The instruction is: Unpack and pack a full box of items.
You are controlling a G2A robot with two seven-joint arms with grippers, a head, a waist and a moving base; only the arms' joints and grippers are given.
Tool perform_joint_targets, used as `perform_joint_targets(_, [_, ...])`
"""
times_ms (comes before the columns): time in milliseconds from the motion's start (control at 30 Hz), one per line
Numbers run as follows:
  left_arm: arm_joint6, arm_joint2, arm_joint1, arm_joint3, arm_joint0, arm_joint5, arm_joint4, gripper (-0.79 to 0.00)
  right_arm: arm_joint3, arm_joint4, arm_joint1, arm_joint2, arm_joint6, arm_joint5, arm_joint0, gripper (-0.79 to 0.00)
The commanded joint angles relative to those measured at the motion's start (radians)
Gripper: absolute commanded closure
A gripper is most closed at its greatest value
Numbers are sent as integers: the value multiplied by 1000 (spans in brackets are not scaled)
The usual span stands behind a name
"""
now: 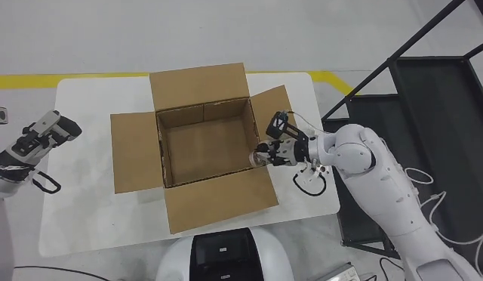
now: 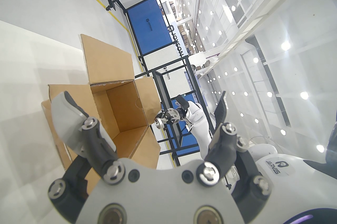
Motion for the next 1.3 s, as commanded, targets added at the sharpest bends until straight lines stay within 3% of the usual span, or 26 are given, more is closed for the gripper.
perform_joint_targets(0, [0,0,0,0,0,0,0,-785,27,4,-4,-27,-2,4,30,-785])
perform_joint_targets(200, [0,0,0,0,0,0,0,-785,63,14,-7,-62,-10,-1,61,-785])
perform_joint_targets(333, [0,0,0,0,0,0,0,-785,19,19,7,-42,16,-88,14,-785])
perform_joint_targets(433, [0,0,0,0,0,0,0,-785,-34,15,27,5,44,-186,-61,-785])
perform_joint_targets(633, [0,0,0,0,0,0,0,-785,-194,-81,110,154,-100,-331,-335,-785])
perform_joint_targets(800, [0,0,0,0,0,0,0,-785,-222,-161,163,312,-211,-441,-518,-785])
perform_joint_targets(967, [0,0,0,0,0,0,0,-785,-172,-198,170,386,-258,-394,-583,-785])
perform_joint_targets(1267, [0,0,0,0,0,0,0,-785,3,-253,161,361,-363,-213,-532,-785])
